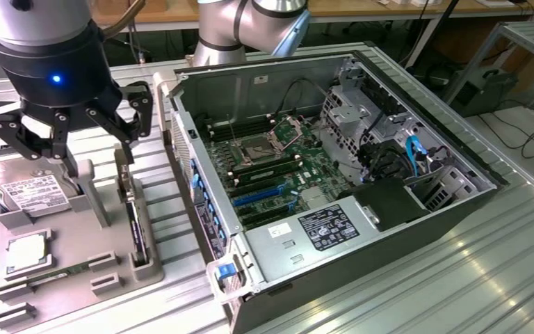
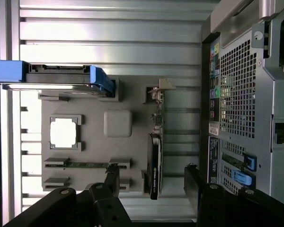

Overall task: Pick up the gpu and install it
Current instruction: 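Pick up the gpu and move the gpu toward the slot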

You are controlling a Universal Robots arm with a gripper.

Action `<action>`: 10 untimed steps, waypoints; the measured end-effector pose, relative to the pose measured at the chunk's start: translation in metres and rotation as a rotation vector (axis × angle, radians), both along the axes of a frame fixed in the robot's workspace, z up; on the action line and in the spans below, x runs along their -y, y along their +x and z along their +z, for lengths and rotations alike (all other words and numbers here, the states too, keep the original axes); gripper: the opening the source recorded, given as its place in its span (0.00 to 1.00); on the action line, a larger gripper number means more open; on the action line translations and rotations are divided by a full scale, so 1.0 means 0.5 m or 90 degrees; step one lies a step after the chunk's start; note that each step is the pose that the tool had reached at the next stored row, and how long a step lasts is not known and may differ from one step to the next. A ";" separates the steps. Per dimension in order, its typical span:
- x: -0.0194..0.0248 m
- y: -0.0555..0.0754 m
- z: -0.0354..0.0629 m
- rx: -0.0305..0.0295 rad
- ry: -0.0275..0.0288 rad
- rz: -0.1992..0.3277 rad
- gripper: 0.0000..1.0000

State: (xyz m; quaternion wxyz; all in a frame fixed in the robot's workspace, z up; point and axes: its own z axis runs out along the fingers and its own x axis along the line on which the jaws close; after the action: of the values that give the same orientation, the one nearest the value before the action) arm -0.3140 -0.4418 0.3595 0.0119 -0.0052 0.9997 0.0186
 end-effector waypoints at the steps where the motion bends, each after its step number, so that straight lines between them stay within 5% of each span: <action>1: 0.0000 0.000 -0.002 0.0000 0.0000 0.000 0.66; 10: 0.0001 0.000 -0.020 -0.0001 0.0000 0.000 0.66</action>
State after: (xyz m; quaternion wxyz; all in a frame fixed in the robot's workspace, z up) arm -0.3140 -0.4418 0.3496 0.0119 -0.0052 0.9997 0.0186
